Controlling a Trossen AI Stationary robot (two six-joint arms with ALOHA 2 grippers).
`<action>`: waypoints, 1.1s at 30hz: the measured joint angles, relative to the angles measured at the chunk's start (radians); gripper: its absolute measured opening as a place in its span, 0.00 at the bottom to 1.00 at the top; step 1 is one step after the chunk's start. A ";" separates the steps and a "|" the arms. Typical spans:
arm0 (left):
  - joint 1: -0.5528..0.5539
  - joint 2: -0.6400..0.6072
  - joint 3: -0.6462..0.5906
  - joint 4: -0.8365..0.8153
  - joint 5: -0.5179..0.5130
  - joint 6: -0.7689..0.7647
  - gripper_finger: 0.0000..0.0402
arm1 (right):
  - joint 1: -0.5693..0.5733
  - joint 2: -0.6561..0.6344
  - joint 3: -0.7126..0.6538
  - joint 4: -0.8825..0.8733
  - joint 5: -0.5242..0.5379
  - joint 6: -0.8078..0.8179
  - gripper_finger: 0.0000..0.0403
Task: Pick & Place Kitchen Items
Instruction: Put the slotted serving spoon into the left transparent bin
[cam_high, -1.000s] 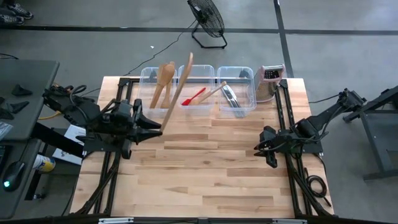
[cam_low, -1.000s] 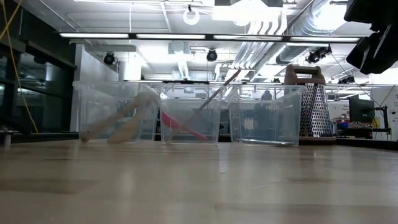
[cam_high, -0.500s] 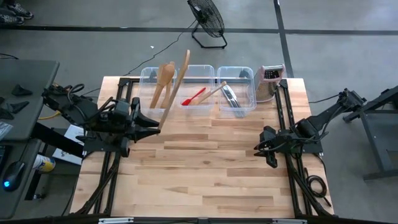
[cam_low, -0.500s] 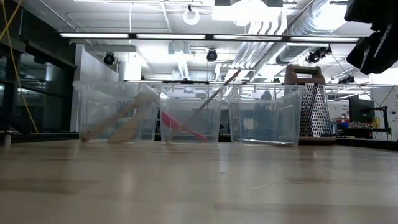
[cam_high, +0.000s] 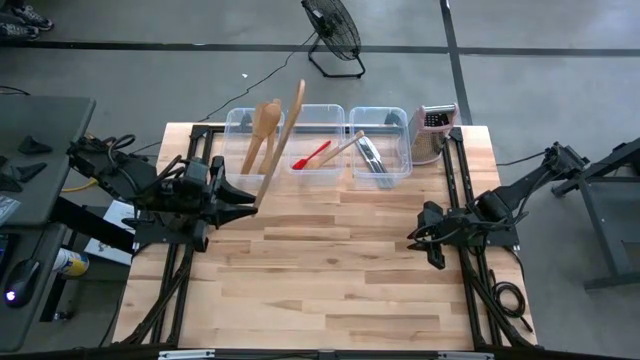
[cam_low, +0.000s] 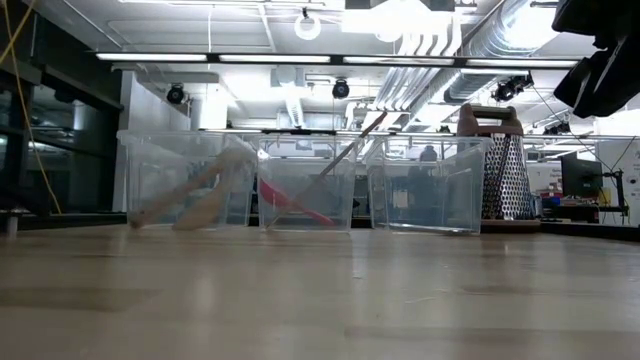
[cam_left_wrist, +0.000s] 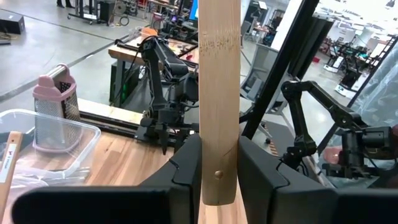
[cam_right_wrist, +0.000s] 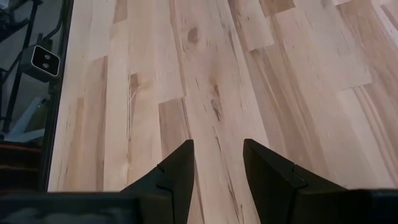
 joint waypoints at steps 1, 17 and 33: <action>0.000 0.000 0.000 -0.001 0.000 0.000 0.18 | 0.000 0.000 0.000 0.001 0.000 0.000 0.32; 0.000 -0.014 0.000 -0.025 -0.002 -0.003 0.18 | 0.000 0.000 0.000 0.006 0.000 0.000 0.32; 0.000 -0.010 0.000 -0.432 -0.291 -0.298 0.18 | 0.000 0.000 0.000 0.006 0.000 0.000 0.32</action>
